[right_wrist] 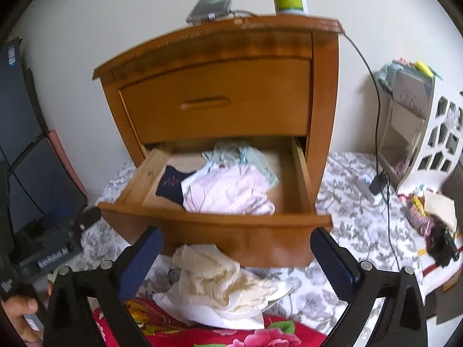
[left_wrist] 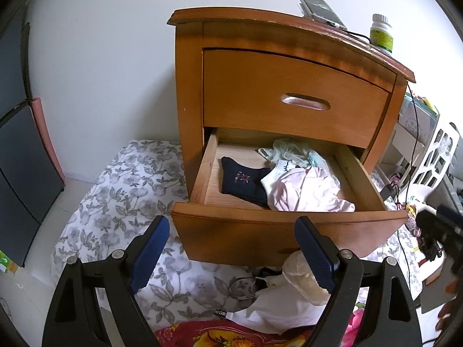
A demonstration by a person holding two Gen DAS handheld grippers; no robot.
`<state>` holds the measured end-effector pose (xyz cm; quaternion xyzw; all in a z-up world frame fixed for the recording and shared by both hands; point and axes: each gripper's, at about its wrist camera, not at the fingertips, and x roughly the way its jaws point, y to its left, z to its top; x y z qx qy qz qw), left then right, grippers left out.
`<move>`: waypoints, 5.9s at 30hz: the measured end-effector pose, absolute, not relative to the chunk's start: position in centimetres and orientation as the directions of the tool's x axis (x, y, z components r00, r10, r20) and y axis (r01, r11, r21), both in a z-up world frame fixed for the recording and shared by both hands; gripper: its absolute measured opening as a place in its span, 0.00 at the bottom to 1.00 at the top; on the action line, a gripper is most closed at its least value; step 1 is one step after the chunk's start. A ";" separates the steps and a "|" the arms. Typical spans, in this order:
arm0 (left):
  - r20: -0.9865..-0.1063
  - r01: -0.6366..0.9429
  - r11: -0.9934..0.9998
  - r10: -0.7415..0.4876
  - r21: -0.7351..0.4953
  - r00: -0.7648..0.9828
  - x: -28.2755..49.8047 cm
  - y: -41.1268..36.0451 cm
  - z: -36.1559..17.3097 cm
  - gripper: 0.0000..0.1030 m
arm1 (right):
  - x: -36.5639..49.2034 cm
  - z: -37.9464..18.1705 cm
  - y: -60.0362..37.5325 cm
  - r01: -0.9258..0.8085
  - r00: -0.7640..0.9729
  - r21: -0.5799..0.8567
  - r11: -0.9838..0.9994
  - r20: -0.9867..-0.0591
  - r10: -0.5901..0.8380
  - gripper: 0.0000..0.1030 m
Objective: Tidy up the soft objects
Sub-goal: 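Move the left gripper into the drawer above the pink cloth, then close the left gripper on the pink cloth, then lift the pink cloth up out of the drawer with the left gripper, then lower the pink cloth onto the cream cloth and open the left gripper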
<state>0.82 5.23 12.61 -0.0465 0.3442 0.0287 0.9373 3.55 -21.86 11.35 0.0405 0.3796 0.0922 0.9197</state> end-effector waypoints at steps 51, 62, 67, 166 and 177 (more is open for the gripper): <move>-0.950 0.117 0.993 -0.037 0.000 0.312 21.1 -3.6 7.1 0.68 | 5.8 4.0 -24.6 -0.064 0.618 0.214 0.975 -0.758 0.207 1.00; -0.980 0.127 0.990 -0.081 -0.058 0.183 23.5 -5.0 4.3 0.57 | 6.2 3.1 -25.2 -0.051 0.607 0.228 0.972 -0.766 0.211 1.00; -0.984 0.134 0.989 -0.084 -0.063 0.157 23.9 -5.3 3.3 0.56 | 6.3 2.9 -25.5 -0.042 0.606 0.235 0.971 -0.767 0.212 1.00; -0.479 0.360 0.897 -0.442 -0.258 0.758 -3.5 -1.0 20.5 0.07 | -3.3 11.5 -26.2 0.000 0.744 0.217 0.976 -0.652 0.145 1.00; -0.641 0.205 0.943 -0.330 -0.263 0.693 -2.4 -0.8 12.6 0.07 | -2.3 9.7 -25.5 -0.016 0.704 0.201 0.980 -0.694 0.154 1.00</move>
